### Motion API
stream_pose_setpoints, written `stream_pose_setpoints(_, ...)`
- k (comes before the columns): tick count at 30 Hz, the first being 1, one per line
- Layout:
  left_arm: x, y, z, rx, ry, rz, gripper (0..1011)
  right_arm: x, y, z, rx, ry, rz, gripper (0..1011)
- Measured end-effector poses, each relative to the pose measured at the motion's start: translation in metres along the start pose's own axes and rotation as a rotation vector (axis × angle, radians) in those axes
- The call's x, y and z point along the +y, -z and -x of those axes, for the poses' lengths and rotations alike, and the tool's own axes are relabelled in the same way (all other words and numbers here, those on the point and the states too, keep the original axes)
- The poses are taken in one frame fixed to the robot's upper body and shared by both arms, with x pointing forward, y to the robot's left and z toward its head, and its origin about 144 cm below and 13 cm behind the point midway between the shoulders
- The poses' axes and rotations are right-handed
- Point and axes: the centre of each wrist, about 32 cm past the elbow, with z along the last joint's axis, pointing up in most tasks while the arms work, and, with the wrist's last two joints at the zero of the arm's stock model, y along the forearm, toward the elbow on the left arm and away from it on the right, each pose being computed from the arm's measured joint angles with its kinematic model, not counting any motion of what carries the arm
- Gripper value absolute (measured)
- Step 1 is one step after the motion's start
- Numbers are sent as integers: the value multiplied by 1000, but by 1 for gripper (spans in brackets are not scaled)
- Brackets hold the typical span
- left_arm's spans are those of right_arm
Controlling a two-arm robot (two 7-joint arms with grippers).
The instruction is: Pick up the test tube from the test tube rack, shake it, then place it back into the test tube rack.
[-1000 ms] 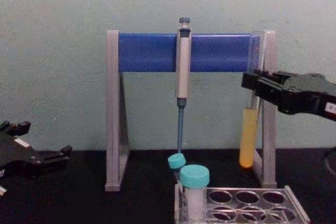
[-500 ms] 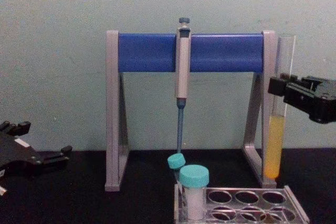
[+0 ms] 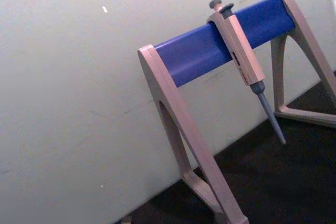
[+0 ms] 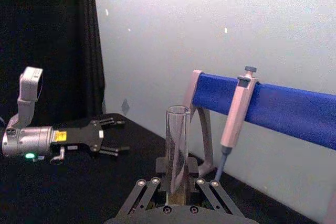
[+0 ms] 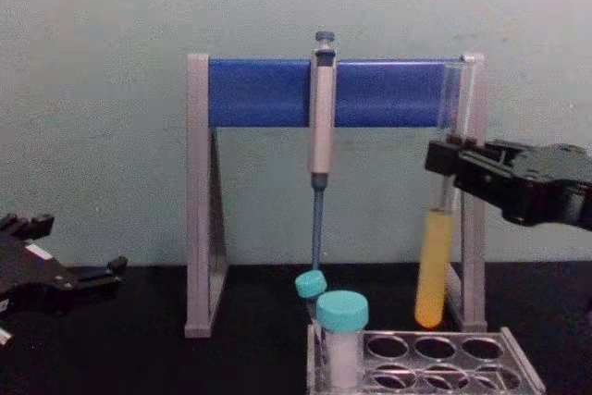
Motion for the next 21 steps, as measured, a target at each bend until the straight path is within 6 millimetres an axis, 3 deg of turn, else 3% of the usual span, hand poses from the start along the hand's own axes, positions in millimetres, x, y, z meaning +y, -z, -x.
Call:
stream_pose_setpoints(11, 0, 0, 0, 0, 0, 0, 1010, 25, 4, -14, 0, 12, -17, 221)
stream_pose_setpoints(21, 0, 0, 0, 0, 0, 0, 1009, 31, 3, -21, -16, 73, -14, 221)
